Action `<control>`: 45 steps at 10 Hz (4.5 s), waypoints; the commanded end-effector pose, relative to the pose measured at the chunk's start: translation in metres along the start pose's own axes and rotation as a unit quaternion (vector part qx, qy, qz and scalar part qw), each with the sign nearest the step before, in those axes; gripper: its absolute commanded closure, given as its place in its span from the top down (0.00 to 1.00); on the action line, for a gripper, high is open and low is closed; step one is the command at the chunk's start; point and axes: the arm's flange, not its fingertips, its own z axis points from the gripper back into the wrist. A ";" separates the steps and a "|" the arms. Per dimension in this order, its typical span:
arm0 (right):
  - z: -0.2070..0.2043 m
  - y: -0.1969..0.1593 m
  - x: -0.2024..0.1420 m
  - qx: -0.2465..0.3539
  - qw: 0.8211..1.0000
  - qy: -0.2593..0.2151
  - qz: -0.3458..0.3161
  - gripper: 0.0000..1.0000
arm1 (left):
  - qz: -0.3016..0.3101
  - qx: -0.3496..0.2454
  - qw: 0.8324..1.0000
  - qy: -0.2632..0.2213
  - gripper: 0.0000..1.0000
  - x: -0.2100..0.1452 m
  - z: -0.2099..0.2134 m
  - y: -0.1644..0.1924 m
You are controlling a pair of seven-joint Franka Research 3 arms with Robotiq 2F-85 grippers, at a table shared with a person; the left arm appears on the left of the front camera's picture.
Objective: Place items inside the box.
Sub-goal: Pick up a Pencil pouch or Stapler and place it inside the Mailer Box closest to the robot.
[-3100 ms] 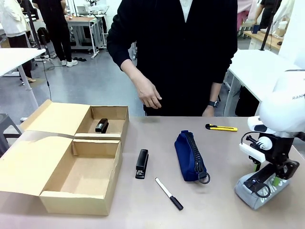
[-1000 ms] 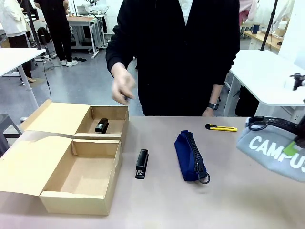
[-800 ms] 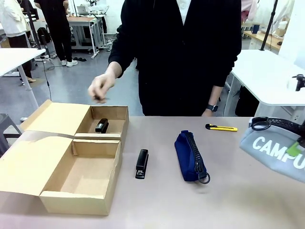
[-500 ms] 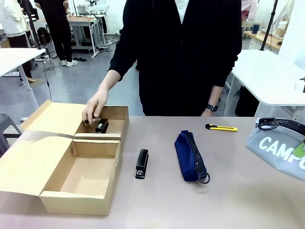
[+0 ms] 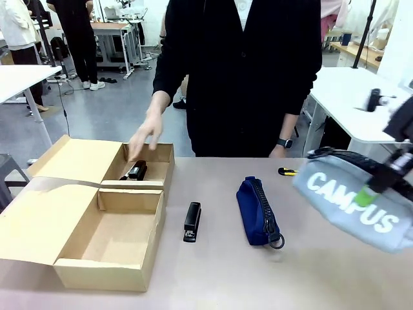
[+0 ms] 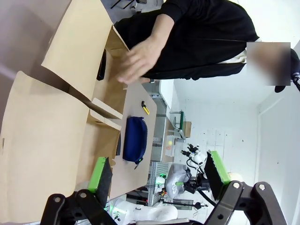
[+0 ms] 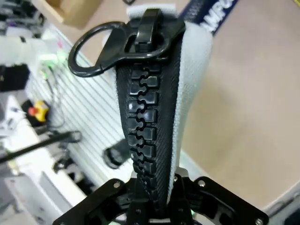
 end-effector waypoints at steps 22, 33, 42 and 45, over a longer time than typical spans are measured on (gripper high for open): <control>-0.226 0.299 0.252 -0.017 0.944 -0.091 -0.317 0.05 | -0.008 -0.005 1.000 0.001 1.00 -0.001 0.001 0.001; -0.334 0.294 0.304 -0.048 0.935 -0.088 -0.341 0.05 | -0.008 -0.005 1.000 0.001 1.00 -0.001 0.001 0.001; -0.370 0.274 0.300 -0.080 0.928 -0.061 -0.358 0.05 | -0.008 -0.005 1.000 0.001 1.00 -0.001 0.001 0.001; -0.368 0.273 0.300 -0.069 0.928 -0.065 -0.361 0.65 | -0.008 -0.005 1.000 0.001 1.00 -0.001 0.001 0.001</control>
